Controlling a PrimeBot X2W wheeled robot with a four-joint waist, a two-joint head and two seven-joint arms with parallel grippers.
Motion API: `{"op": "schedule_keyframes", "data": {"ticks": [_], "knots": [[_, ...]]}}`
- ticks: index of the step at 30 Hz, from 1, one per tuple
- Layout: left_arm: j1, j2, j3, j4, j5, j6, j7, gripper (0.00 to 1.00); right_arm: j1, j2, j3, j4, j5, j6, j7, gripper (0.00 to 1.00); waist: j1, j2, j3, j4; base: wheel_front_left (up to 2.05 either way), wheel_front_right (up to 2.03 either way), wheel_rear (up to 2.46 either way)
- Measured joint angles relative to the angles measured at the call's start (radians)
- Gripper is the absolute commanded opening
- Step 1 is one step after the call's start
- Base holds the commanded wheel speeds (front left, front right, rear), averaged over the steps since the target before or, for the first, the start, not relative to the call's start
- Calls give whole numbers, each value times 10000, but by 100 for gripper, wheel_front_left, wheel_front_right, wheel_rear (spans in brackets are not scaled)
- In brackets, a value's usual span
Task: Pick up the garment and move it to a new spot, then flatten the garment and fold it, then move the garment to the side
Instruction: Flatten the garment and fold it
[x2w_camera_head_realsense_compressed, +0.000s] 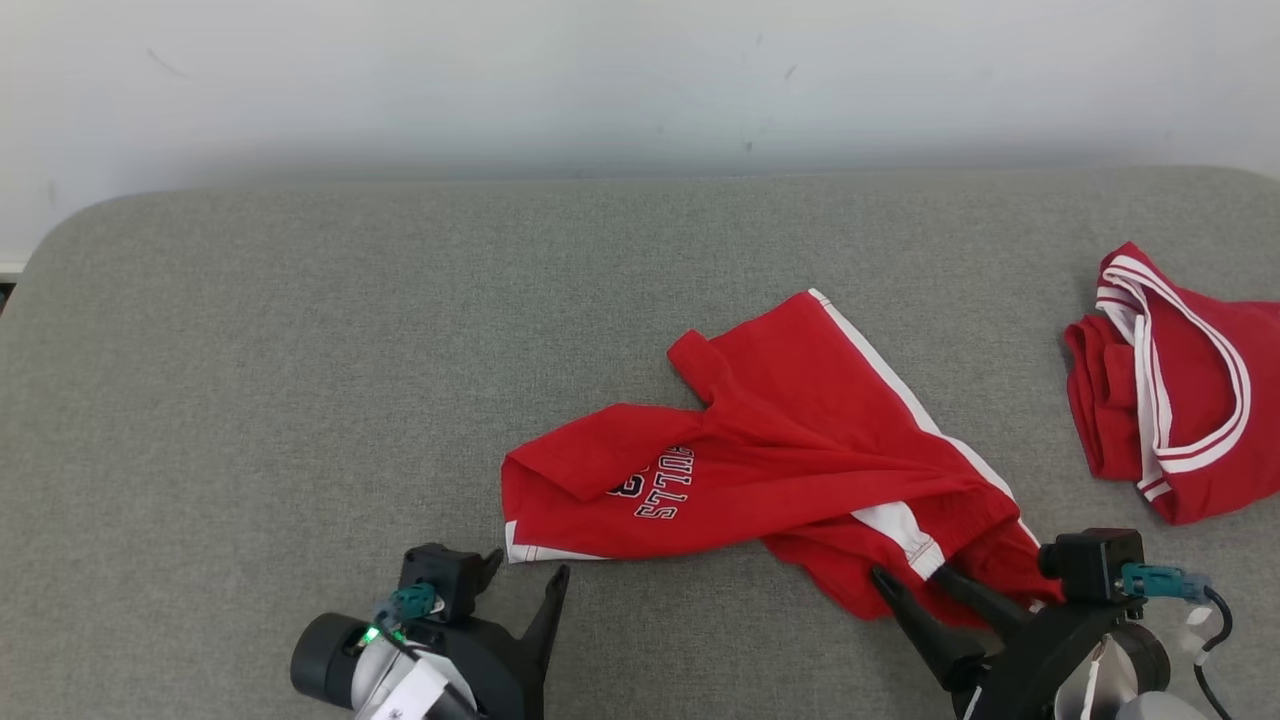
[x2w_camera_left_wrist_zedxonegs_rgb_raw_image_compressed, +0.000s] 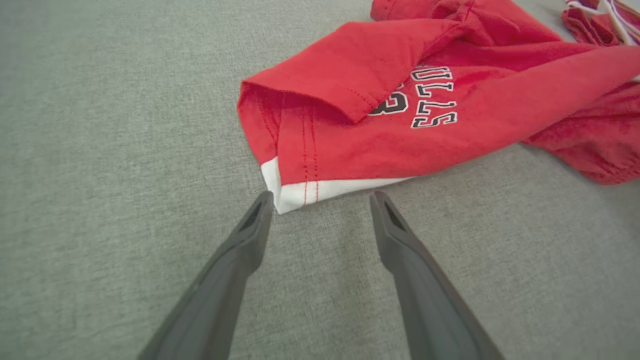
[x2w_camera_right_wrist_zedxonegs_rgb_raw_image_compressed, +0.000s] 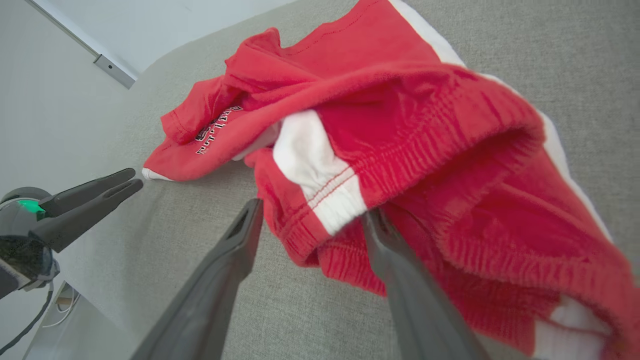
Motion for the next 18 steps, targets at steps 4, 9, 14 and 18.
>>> {"op": "schedule_keyframes", "data": {"ticks": [4, 9, 14, 18], "knots": [[-156, -144, -86, 274, 36, -4, 84, 100, -180, -12, 2, -75, -186, -201, -73, 100, 0, 0, 36, 22, 0, 0, 0], [-507, -209, -117, 690, 128, 0, 96, 100, -224, -19, 40, -196, -380, -378, -86, 100, 1, 0, 91, 60, 0, 0, 0], [-789, -255, -107, 1032, 207, 0, 159, 100, -311, -13, 134, -209, -512, -464, -79, 100, 0, 0, 109, 80, 0, 0, 0], [-915, -399, -150, 1419, 196, -21, 261, 67, -366, -12, 178, -228, -591, -550, -71, 94, 0, 0, 108, 77, 0, 0, 0]]}}
